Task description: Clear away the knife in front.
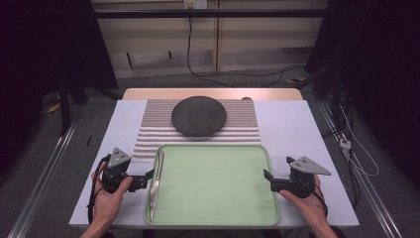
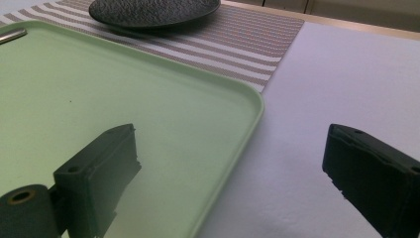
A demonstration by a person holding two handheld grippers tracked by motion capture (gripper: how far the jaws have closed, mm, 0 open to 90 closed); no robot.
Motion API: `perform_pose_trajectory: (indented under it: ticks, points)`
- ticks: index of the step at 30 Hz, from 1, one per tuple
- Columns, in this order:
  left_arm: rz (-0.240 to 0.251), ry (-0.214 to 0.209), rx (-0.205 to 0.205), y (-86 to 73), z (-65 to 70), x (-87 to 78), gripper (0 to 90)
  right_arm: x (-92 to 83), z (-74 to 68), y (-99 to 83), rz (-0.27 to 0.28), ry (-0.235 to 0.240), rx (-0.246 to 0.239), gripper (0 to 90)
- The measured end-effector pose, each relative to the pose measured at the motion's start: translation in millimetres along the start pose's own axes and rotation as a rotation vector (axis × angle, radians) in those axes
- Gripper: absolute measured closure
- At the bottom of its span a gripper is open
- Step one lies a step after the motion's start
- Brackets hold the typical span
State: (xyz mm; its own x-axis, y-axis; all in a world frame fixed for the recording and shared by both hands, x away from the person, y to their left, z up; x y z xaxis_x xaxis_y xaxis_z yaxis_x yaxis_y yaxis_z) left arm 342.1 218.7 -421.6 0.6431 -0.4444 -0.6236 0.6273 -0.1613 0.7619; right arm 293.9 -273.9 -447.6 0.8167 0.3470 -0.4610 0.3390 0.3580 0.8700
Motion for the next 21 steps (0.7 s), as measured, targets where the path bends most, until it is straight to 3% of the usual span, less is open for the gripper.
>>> perform_pose_trajectory:
  ticks: [9,16,21]
  points:
    - [-0.027,-0.028,-0.015,-12.9,-0.2,6.8,6.3,-1.4,0.2,-0.2,0.001,0.001,0.002,6.8]
    - [0.023,-0.008,-0.017,-14.0,-2.7,3.3,6.8,-3.6,0.5,-1.1,0.002,-0.008,0.005,6.8]
    - [0.018,-0.026,-0.017,-12.6,-4.9,2.8,6.4,-3.5,0.8,-1.2,-0.002,-0.009,0.009,6.8]
Point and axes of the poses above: each handheld gripper's, and its own axes: x roughly forward along the jaws, y roughly out of its top, z roughly to its right, the point moved 1 cm from there along x, roughly forward along the jaws, and after that the axes turned 12 degrees about -x, right-handed, at the moved point
